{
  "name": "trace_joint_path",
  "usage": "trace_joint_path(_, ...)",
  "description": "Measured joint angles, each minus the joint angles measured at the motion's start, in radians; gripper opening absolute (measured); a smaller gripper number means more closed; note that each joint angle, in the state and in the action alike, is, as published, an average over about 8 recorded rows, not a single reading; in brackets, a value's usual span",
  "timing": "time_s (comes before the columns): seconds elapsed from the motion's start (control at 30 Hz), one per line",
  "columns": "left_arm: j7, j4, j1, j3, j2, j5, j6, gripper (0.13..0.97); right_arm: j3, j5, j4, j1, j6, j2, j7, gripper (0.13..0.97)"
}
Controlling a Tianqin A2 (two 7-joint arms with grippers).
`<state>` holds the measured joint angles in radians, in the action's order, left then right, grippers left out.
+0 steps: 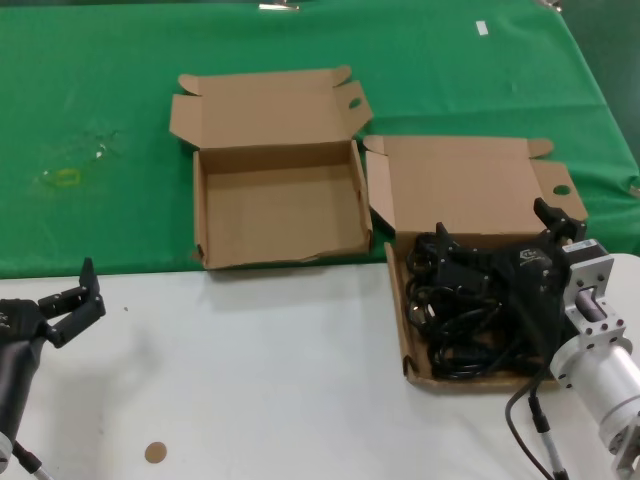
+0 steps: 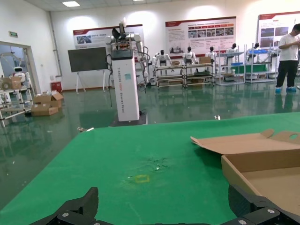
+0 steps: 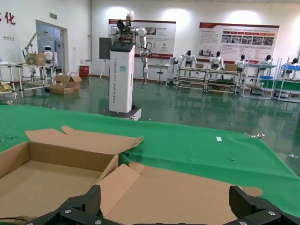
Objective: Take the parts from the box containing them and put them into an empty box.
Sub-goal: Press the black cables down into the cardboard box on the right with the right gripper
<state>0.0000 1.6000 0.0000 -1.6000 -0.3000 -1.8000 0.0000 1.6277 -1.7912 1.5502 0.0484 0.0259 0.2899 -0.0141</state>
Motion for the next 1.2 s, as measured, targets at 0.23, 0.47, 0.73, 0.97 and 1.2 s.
trace_joint_path(0.23,0.000,0.000,0.000,0.000,0.000,0.000,0.000,0.966,0.000,0.000,0.000,0.000,0.000,0.000,0.000,0.966)
trace_joint_path(0.47,0.000,0.000,0.000,0.000,0.000,0.000,0.000,0.966,0.000,0.000,0.000,0.000,0.000,0.000,0.000,0.966)
trace_joint_path(0.73,0.000,0.000,0.000,0.000,0.000,0.000,0.000,0.966,0.000,0.000,0.000,0.000,0.000,0.000,0.000,0.966)
trace_joint_path(0.97,0.000,0.000,0.000,0.000,0.000,0.000,0.000,0.963,0.000,0.000,0.000,0.000,0.000,0.000,0.000,0.966)
trace_joint_path(1.2,0.000,0.000,0.000,0.000,0.000,0.000,0.000,0.943,0.000,0.000,0.000,0.000,0.000,0.000,0.000,0.966)
